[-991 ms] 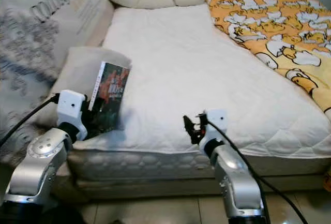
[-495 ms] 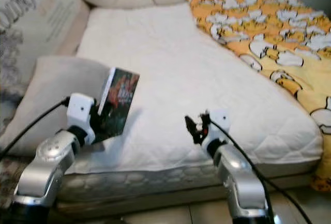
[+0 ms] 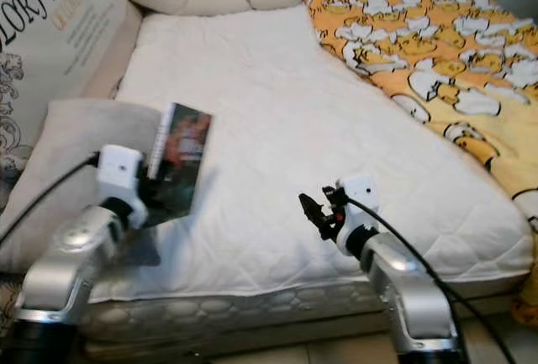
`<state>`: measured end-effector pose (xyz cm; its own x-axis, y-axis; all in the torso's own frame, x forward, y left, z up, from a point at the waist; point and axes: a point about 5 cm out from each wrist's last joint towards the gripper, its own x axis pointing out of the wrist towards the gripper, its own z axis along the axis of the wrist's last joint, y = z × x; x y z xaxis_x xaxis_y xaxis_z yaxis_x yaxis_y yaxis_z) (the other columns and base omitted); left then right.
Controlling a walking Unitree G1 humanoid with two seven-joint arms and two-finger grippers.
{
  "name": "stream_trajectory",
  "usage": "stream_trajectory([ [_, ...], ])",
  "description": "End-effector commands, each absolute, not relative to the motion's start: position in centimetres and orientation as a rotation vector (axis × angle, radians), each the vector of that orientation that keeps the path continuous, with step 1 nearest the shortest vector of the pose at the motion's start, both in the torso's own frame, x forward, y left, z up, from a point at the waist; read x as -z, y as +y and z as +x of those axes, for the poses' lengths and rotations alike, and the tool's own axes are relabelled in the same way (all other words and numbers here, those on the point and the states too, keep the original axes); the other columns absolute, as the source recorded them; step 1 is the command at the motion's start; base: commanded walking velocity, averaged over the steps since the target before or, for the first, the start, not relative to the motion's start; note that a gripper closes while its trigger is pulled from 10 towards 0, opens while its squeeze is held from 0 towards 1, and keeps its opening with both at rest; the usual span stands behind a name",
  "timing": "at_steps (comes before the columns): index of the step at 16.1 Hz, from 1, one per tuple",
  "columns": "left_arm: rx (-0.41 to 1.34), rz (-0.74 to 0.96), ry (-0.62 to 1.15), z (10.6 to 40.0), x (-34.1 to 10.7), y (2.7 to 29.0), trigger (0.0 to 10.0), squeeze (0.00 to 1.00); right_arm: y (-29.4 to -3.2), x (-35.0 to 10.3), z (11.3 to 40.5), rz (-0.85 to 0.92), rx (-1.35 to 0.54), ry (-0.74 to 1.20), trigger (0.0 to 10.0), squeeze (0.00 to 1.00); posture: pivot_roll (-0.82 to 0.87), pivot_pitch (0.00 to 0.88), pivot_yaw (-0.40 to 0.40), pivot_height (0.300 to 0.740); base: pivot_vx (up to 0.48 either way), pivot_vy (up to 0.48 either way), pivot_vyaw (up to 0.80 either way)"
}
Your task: Clean up the room
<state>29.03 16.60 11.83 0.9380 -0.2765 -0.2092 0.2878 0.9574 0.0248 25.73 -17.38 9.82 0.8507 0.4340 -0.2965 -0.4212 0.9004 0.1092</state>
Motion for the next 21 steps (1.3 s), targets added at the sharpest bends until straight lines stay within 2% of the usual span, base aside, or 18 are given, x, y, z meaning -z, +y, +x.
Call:
stream_trajectory([
  [1, 0.327, 0.027, 0.193, 29.5, -12.5, 15.9, 10.0, 0.00, -17.0, -10.2, 25.6, 0.054, -0.499, 0.316, 10.0, 0.00, 0.01, 0.000, 0.029, 0.740, 0.000, 0.000, 0.00],
  [3, 0.340, -0.010, 0.234, 30.2, -12.3, 15.9, 10.0, 0.00, -16.8, -10.5, 25.8, 0.074, -0.534, 0.313, 10.0, 0.00, 0.01, 0.000, 0.029, 0.740, 0.000, 0.000, 0.00],
  [6, 0.494, -0.173, 0.341, 33.0, -11.6, 14.4, 10.0, 0.00, -16.1, -11.0, 25.9, 0.068, -0.691, 0.345, 10.0, 0.00, -0.02, 0.000, 0.044, 0.740, 0.000, 0.000, 0.00],
  [10, 0.479, -0.278, 0.407, 35.8, -10.7, 13.1, 10.0, 0.00, -16.7, -12.0, 25.6, 0.033, -0.761, 0.367, 10.0, 0.00, -0.09, 0.000, 0.047, 0.740, 0.000, 0.000, 0.00],
  [11, 0.447, -0.352, 0.420, 36.6, -10.6, 12.8, 10.0, 0.00, -17.2, -12.5, 25.2, 0.030, -0.766, 0.374, 10.0, 0.00, -0.13, 0.000, 0.043, 0.740, 0.000, 0.000, 0.00],
  [13, 0.423, -0.392, 0.432, 37.0, -10.4, 12.4, 10.0, 0.00, -17.7, -13.0, 24.6, 0.025, -0.772, 0.386, 10.0, 0.00, -0.14, 0.000, 0.041, 0.740, 0.000, 0.000, 0.00],
  [16, 0.387, -0.349, 0.449, 37.1, -9.6, 11.9, 10.0, 0.00, -18.3, -13.9, 23.5, 0.024, -0.747, 0.393, 10.0, 0.00, -0.21, 0.000, 0.034, 0.740, 0.000, 0.000, 0.00],
  [21, 0.294, -0.297, 0.467, 37.1, -8.8, 12.3, 10.0, 0.00, -18.2, -15.9, 21.8, 0.046, -0.716, 0.382, 10.0, 0.00, -0.29, 0.098, 0.027, 0.740, 0.000, 0.000, 0.00],
])
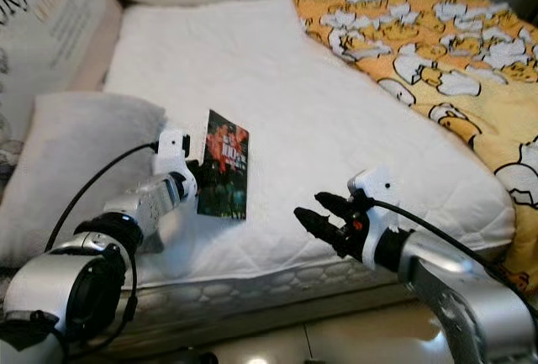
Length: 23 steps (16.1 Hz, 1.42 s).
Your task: Clean up the room
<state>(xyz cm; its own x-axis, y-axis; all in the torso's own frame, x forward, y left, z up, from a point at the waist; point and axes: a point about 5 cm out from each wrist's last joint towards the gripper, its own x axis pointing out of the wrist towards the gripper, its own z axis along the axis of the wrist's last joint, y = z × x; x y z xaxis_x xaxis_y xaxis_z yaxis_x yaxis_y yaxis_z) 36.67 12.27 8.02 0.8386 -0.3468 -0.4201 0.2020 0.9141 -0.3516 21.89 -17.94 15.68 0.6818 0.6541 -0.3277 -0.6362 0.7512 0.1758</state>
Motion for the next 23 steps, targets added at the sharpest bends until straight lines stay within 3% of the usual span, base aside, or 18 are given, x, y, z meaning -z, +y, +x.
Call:
stream_trajectory([
  [1, 0.268, -0.282, 0.466, 37.1, -8.6, 12.6, 10.0, 0.00, -18.0, -16.3, 21.4, 0.050, -0.714, 0.382, 10.0, 0.00, -0.30, 0.109, 0.026, 0.740, 0.000, 0.000, 0.00],
  [4, 0.224, -0.223, 0.468, 37.0, -8.2, 13.1, 10.0, 0.00, -17.4, -16.5, 20.1, 0.046, -0.720, 0.422, 10.0, 0.00, -0.33, 0.122, 0.022, 0.740, 0.000, 0.000, 0.00],
  [5, 0.215, -0.203, 0.465, 37.0, -8.2, 13.2, 10.0, 0.67, -17.3, -16.4, 19.7, 0.036, -0.715, 0.444, 10.0, 0.00, -0.34, 0.130, 0.022, 0.740, 0.000, 0.000, 0.00],
  [6, 0.211, -0.190, 0.460, 37.0, -8.3, 13.3, 10.0, 0.67, -17.4, -16.4, 19.4, 0.028, -0.709, 0.454, 10.0, 0.00, -0.34, 0.134, 0.019, 0.740, 0.000, 0.000, 0.00],
  [7, 0.214, -0.180, 0.458, 37.1, -8.4, 13.3, 10.0, 1.00, -17.4, -16.4, 19.3, 0.029, -0.705, 0.458, 10.0, 0.00, -0.35, 0.138, 0.019, 0.740, 0.000, 0.000, 0.00],
  [12, 0.216, -0.029, 0.435, 37.4, -8.8, 13.9, 10.0, 1.00, -17.4, -16.3, 18.7, 0.029, -0.650, 0.480, 10.0, 0.00, -0.35, 0.136, 0.014, 0.740, 0.000, 0.000, 0.00],
  [13, 0.210, -0.019, 0.433, 37.4, -8.9, 14.0, 10.0, 0.88, -17.4, -16.3, 18.7, 0.030, -0.647, 0.481, 10.0, 0.00, -0.35, 0.136, 0.015, 0.740, 0.000, 0.000, 0.00],
  [14, 0.187, 0.007, 0.430, 37.5, -9.0, 14.4, 10.0, 0.00, -17.4, -16.3, 18.8, 0.029, -0.638, 0.480, 10.0, 0.00, -0.35, 0.133, 0.015, 0.740, 0.000, 0.000, 0.00],
  [19, 0.101, 0.132, 0.460, 37.1, -8.4, 17.0, 10.0, 0.00, -17.7, -16.2, 20.0, 0.032, -0.588, 0.460, 10.0, 0.00, -0.32, 0.104, 0.020, 0.740, 0.000, 0.000, 0.00],
  [23, 0.083, 0.137, 0.458, 37.0, -8.4, 18.0, 10.0, 0.00, -17.9, -15.8, 21.1, 0.049, -0.548, 0.438, 10.0, 0.00, -0.27, 0.058, 0.034, 0.740, 0.000, 0.000, 0.00],
])
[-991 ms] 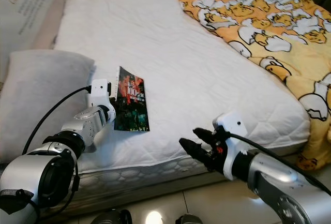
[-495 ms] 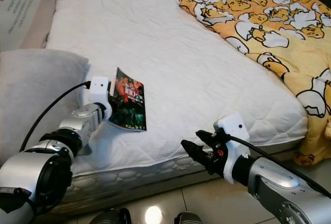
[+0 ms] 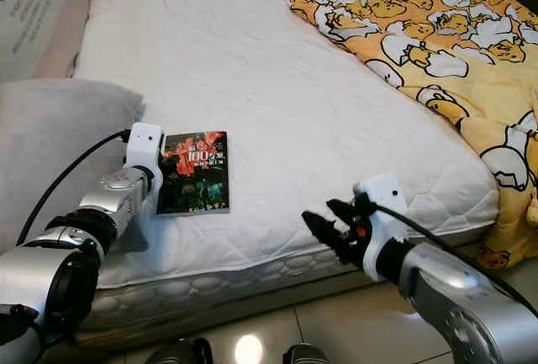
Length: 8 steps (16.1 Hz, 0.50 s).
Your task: Clean up the room
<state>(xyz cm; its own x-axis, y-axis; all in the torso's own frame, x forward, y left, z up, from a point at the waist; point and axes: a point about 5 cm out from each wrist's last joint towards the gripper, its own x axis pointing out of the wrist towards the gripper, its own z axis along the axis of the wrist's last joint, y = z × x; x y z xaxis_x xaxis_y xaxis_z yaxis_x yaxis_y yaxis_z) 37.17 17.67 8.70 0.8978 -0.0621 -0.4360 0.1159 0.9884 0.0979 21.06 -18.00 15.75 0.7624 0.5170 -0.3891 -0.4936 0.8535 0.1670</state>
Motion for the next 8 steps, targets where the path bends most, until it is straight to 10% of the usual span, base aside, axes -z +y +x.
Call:
stream_trajectory([
  [1, 0.119, 0.084, 0.436, 37.2, -8.7, 17.7, 10.0, 0.00, -18.1, -15.5, 21.4, 0.055, -0.523, 0.430, 10.0, 0.00, -0.25, 0.028, 0.045, 0.740, 0.000, 0.000, 0.00],
  [3, 0.229, 0.037, 0.366, 37.6, -9.7, 16.4, 10.0, 0.00, -18.4, -14.6, 21.9, 0.056, -0.462, 0.420, 10.0, 0.00, -0.21, 0.000, 0.069, 0.740, 0.000, 0.000, 0.00],
  [4, 0.262, 0.013, 0.340, 37.7, -9.9, 15.9, 10.0, 0.51, -18.6, -14.4, 22.0, 0.065, -0.437, 0.414, 10.0, 0.10, -0.19, 0.000, 0.077, 0.740, 0.000, 0.000, 0.00],
  [5, 0.328, -0.028, 0.296, 37.7, -10.4, 15.0, 10.0, 1.00, -18.9, -14.0, 22.2, 0.068, -0.391, 0.402, 10.0, 1.00, -0.18, 0.000, 0.089, 0.740, 0.000, 0.000, 0.00],
  [8, 0.473, -0.115, 0.194, 36.6, -10.7, 13.2, 10.0, 1.00, -19.3, -13.0, 22.9, 0.021, -0.319, 0.364, 10.0, 1.00, -0.14, 0.000, 0.109, 0.740, 0.000, 0.000, 0.00],
])
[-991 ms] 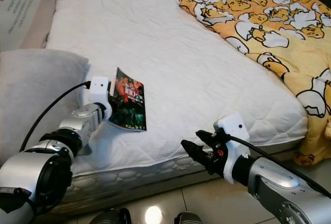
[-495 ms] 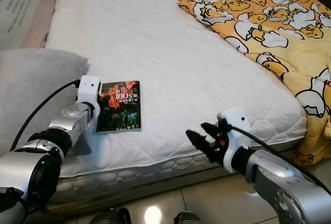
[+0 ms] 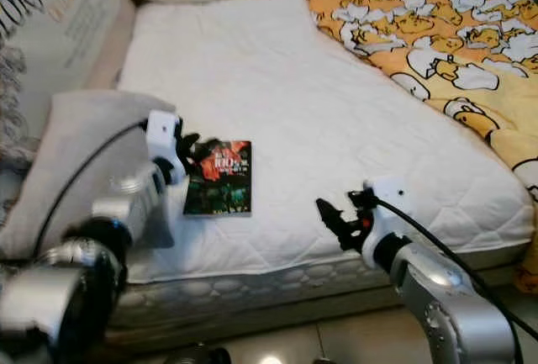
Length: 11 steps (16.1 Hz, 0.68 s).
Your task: Clean up the room
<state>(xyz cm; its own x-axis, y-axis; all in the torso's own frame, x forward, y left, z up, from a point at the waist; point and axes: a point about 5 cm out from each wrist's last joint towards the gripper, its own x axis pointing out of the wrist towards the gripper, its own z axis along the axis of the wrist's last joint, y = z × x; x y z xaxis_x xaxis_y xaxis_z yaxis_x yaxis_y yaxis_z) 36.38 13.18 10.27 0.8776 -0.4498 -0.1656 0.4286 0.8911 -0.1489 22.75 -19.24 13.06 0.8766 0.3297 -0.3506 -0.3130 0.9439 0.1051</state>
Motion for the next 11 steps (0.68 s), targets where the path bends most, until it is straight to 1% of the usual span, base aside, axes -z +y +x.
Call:
stream_trajectory([
  [1, 0.483, -0.113, 0.179, 36.2, -10.7, 13.1, 10.0, 1.00, -19.3, -13.0, 22.9, 0.041, -0.327, 0.360, 10.0, 1.00, -0.14, 0.000, 0.109, 0.740, 0.000, 0.000, 0.00],
  [2, 0.472, -0.088, 0.135, 34.9, -10.8, 13.3, 10.0, 1.00, -19.5, -13.0, 23.0, 0.043, -0.306, 0.342, 10.0, 1.00, -0.12, 0.000, 0.107, 0.740, 0.000, 0.000, 0.00],
  [3, 0.445, -0.080, 0.125, 34.0, -10.9, 13.6, 10.0, 1.00, -19.9, -12.6, 23.1, -0.008, -0.255, 0.357, 10.0, 1.00, -0.12, 0.000, 0.106, 0.740, 0.000, -0.409, 0.00],
  [4, 0.427, -0.084, 0.121, 33.4, -10.9, 13.8, 10.0, 1.00, -20.1, -12.3, 23.1, -0.033, -0.225, 0.360, 10.0, 1.00, -0.11, 0.000, 0.101, 0.740, 0.000, -0.480, 0.00],
  [6, 0.399, -0.087, 0.113, 32.2, -11.1, 14.0, 10.0, 1.00, -20.3, -12.0, 23.2, -0.017, -0.193, 0.342, 10.0, 1.00, -0.10, 0.000, 0.099, 0.740, 0.000, -0.480, 0.00],
  [8, 0.315, -0.067, 0.129, 29.7, -11.4, 15.2, 10.0, 1.00, -20.0, -11.2, 23.3, 0.019, -0.182, 0.336, 10.0, 1.00, -0.08, 0.000, 0.090, 0.740, 0.000, -0.480, 0.00],
  [11, 0.261, -0.049, 0.163, 28.1, -11.1, 15.8, 10.0, 1.00, -19.6, -10.6, 23.6, 0.026, -0.154, 0.313, 10.0, 1.00, -0.06, 0.000, 0.079, 0.740, 0.000, -0.480, 0.00],
])
